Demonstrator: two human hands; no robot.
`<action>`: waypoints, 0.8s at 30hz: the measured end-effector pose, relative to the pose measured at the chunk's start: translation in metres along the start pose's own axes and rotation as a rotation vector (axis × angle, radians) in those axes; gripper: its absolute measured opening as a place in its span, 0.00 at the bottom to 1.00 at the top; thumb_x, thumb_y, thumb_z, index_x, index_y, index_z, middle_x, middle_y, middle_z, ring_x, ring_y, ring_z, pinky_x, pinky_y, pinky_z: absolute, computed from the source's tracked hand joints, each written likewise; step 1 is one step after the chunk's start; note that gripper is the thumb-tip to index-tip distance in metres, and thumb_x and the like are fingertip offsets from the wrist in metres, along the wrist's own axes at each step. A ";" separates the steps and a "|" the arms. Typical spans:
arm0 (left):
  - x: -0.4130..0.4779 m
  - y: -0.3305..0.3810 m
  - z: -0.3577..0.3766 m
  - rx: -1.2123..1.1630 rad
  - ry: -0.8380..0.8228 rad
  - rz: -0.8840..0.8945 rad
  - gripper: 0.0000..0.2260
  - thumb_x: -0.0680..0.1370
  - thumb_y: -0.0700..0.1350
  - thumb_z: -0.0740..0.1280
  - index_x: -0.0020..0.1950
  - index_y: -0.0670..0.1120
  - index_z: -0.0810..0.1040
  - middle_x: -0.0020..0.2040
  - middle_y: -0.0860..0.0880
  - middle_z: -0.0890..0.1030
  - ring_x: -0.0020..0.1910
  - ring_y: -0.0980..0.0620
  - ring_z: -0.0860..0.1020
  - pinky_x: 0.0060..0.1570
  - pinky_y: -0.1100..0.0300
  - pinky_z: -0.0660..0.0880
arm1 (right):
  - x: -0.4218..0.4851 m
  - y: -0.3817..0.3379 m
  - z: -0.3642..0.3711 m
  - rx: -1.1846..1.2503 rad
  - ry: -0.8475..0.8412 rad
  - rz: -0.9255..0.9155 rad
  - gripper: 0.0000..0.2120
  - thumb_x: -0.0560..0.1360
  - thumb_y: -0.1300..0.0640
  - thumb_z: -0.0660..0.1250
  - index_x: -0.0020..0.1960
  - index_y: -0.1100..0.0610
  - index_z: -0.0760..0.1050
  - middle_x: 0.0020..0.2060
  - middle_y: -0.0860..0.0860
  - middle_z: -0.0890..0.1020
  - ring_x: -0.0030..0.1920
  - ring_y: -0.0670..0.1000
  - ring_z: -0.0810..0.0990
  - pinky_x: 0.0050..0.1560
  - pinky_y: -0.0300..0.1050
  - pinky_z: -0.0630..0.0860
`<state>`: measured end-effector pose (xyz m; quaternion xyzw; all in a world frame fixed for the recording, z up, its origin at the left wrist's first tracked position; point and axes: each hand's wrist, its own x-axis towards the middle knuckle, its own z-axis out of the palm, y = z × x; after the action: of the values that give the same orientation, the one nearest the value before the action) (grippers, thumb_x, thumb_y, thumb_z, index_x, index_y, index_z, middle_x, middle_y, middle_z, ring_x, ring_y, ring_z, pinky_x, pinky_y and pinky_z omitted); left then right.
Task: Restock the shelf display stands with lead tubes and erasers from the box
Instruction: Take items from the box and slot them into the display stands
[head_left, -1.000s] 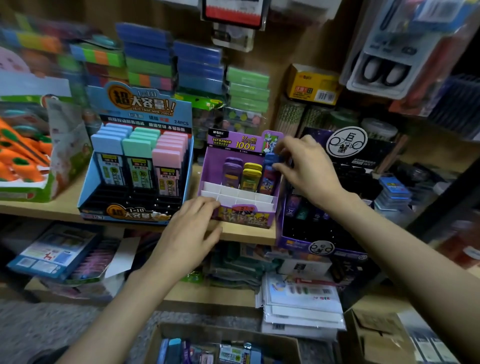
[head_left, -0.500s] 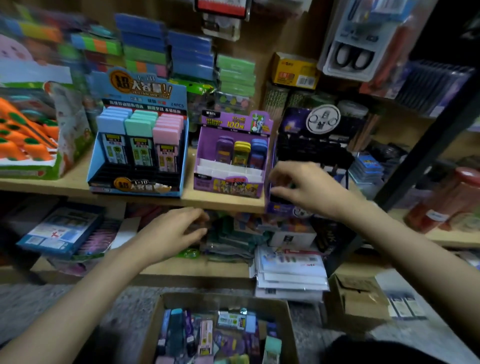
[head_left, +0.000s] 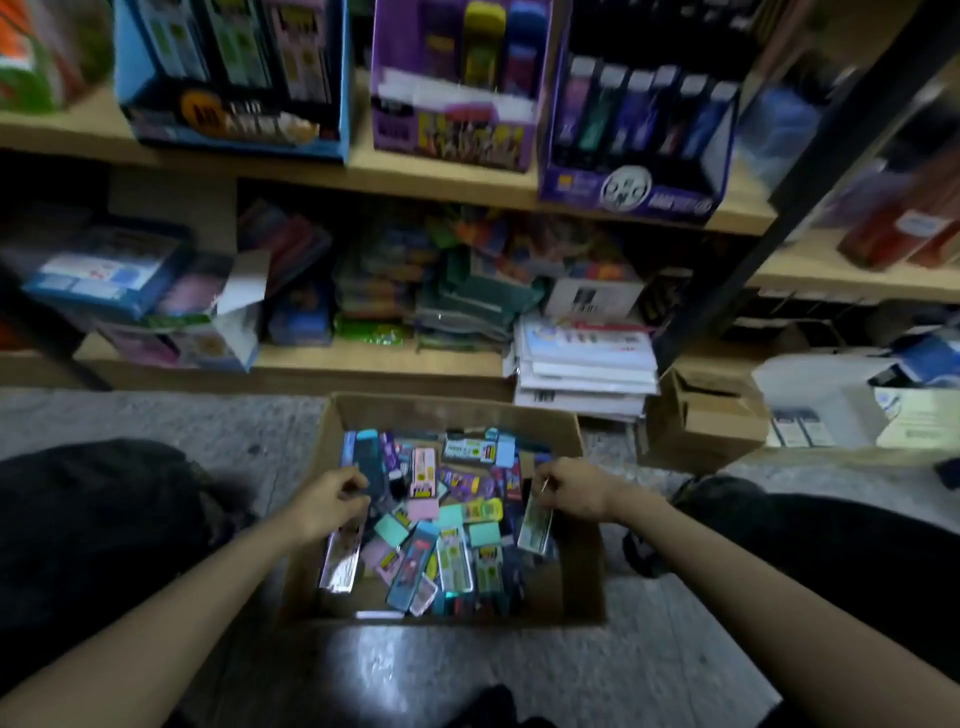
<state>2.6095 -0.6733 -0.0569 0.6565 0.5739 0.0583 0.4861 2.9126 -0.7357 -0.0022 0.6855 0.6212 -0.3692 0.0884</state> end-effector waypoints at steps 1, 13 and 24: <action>-0.003 -0.013 0.013 -0.051 0.001 -0.044 0.04 0.75 0.29 0.64 0.45 0.36 0.74 0.44 0.39 0.75 0.44 0.47 0.71 0.45 0.58 0.67 | 0.005 0.004 0.018 0.042 -0.009 0.024 0.08 0.76 0.55 0.65 0.50 0.59 0.77 0.52 0.59 0.80 0.55 0.57 0.77 0.49 0.43 0.69; 0.010 -0.071 0.107 -0.242 0.066 -0.411 0.13 0.71 0.43 0.74 0.44 0.40 0.71 0.42 0.42 0.75 0.44 0.50 0.73 0.46 0.55 0.70 | 0.041 0.012 0.151 0.637 0.119 0.369 0.20 0.72 0.61 0.71 0.60 0.65 0.70 0.58 0.60 0.78 0.60 0.58 0.76 0.56 0.44 0.72; 0.036 -0.054 0.142 -0.220 0.355 -0.792 0.39 0.65 0.53 0.78 0.65 0.34 0.63 0.66 0.35 0.68 0.67 0.38 0.65 0.60 0.49 0.67 | 0.076 -0.001 0.167 0.701 0.260 0.547 0.31 0.69 0.58 0.74 0.66 0.64 0.65 0.63 0.62 0.72 0.64 0.61 0.71 0.65 0.55 0.69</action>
<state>2.6743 -0.7323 -0.1861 0.3103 0.8459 0.0404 0.4318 2.8415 -0.7725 -0.1679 0.8535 0.2611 -0.4309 -0.1332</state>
